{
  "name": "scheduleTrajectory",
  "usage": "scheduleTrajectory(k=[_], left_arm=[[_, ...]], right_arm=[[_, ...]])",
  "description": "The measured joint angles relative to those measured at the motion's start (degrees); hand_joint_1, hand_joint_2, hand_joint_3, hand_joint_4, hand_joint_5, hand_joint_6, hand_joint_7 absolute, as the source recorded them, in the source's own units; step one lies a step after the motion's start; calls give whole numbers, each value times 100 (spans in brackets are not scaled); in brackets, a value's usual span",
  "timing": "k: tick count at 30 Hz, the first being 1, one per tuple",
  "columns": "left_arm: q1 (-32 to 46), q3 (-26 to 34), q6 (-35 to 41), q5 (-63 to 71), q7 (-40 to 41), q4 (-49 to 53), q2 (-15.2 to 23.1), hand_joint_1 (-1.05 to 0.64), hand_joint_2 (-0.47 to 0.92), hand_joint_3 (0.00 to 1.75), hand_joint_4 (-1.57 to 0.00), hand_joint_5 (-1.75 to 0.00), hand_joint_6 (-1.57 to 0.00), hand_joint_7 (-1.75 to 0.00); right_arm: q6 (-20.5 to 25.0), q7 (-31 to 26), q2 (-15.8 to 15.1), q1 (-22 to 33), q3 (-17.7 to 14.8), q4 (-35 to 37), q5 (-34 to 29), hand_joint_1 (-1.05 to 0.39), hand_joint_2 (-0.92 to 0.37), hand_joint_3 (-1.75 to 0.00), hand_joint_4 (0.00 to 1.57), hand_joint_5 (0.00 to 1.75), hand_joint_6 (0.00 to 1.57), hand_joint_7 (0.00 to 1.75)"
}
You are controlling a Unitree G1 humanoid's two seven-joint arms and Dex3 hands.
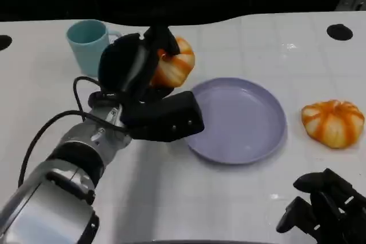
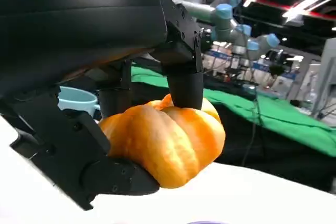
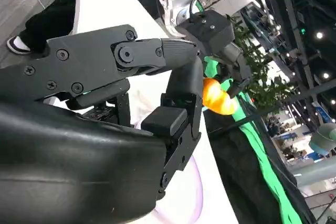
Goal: Grasp the bread from the table and place it into the plate.
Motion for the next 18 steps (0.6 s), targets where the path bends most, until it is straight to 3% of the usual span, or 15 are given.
scheduleTrajectory(k=[3, 6, 7, 9, 12, 18], left_arm=[[-70, -58, -195, -4, -81, -15, -25, -12, 47, 101, -94, -175, -82, -131], [-173, -145, -542, -8, -563, -24, -68, -11, 48, 101, -92, -175, -84, -124], [-211, -153, -590, -8, -664, -24, -90, -10, 46, 108, -94, -175, -81, -153], [-321, -144, -719, -66, -1169, -22, -114, -11, 46, 114, -95, -175, -79, -170], [-497, -138, -842, -109, -1877, -20, -198, -12, 45, 115, -95, -175, -79, -174], [-564, -159, -822, -156, -2398, -5, -363, -13, 51, 108, -93, -175, -76, -175]], right_arm=[[0, -3, 0, 4, -1, 0, 1, -54, -92, -24, 58, 152, 66, 100], [0, -11, 2, 2, 1, 0, 1, -54, -92, -24, 58, 151, 66, 100], [0, -14, 4, 2, 2, 0, 1, -54, -92, -25, 58, 151, 65, 100], [1, -25, 5, 7, 3, 0, 2, -54, -92, -25, 58, 151, 65, 100], [4, -51, 5, 10, 10, -1, 2, -53, -92, -24, 58, 151, 64, 101], [4, -81, 12, 33, 28, -2, 2, -53, -92, -23, 57, 151, 64, 101]])
